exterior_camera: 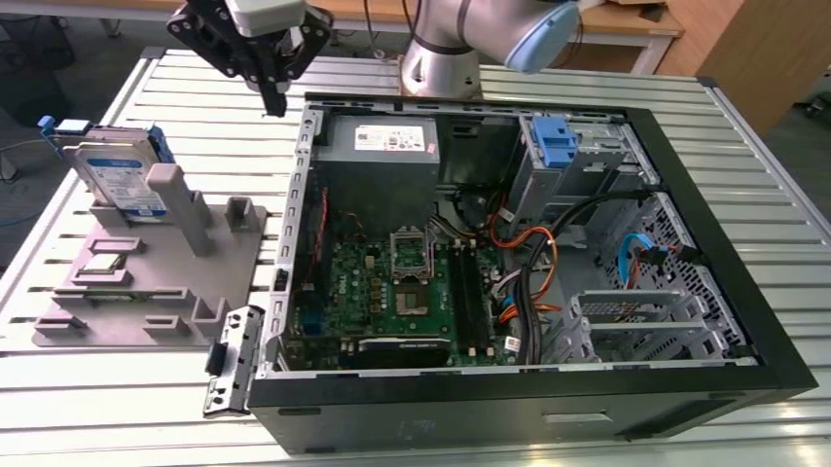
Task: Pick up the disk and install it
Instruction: 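Reach for the disk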
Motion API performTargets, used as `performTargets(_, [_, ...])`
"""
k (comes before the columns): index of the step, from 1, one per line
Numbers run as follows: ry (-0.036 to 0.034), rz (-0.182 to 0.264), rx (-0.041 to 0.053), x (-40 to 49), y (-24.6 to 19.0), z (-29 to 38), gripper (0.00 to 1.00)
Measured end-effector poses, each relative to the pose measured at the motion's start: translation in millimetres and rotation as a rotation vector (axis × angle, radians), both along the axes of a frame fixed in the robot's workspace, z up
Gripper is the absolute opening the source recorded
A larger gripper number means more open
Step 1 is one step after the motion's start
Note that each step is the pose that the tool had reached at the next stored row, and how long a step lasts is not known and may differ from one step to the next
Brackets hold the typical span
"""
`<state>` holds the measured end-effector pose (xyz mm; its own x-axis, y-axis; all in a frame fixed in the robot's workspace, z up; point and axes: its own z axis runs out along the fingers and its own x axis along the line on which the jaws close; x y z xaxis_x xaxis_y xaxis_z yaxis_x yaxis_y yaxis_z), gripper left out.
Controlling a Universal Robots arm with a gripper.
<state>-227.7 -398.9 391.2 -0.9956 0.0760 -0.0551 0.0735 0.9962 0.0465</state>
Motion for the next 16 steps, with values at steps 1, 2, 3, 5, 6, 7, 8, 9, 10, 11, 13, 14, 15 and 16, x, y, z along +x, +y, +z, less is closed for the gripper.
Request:
performTargets(1, [-0.0005,0.000,0.0000,-1.9,0.0,0.0,0.10])
performTargets(2, [-0.0010,0.000,0.0001,-3.8,0.0,-0.1,0.10])
performTargets(3, [-0.0015,0.000,0.0001,-5.8,0.0,-0.1,0.10])
performTargets(5, [-0.0024,0.000,0.0001,-9.6,0.0,-0.2,0.10])
performTargets(6, [-0.0029,0.000,0.0001,-11.5,0.0,-0.2,0.10])
performTargets(7, [-0.0034,0.000,0.0001,-13.4,0.0,-0.3,0.10])
performTargets(8, [-0.0038,0.000,0.0001,-15.2,0.0,-0.3,0.10])
performTargets(9, [-0.0043,0.000,0.0002,-17.2,0.0,-0.4,0.10])
performTargets(10, [-0.0046,0.000,0.0001,-19.0,0.0,-0.4,0.10])
performTargets(11, [-0.0050,0.000,0.0002,-20.8,0.0,-0.5,0.10])
performTargets(13, [-0.0055,0.000,0.0001,-24.1,0.0,-0.4,0.10])
performTargets(14, [-0.0058,0.000,0.0002,-25.8,0.0,-0.5,0.10])
performTargets(15, [-0.0061,0.000,0.0001,-27.6,0.0,-0.5,0.10])
performTargets(16, [-0.0064,0.000,0.0001,-29.2,0.0,-0.6,0.10])
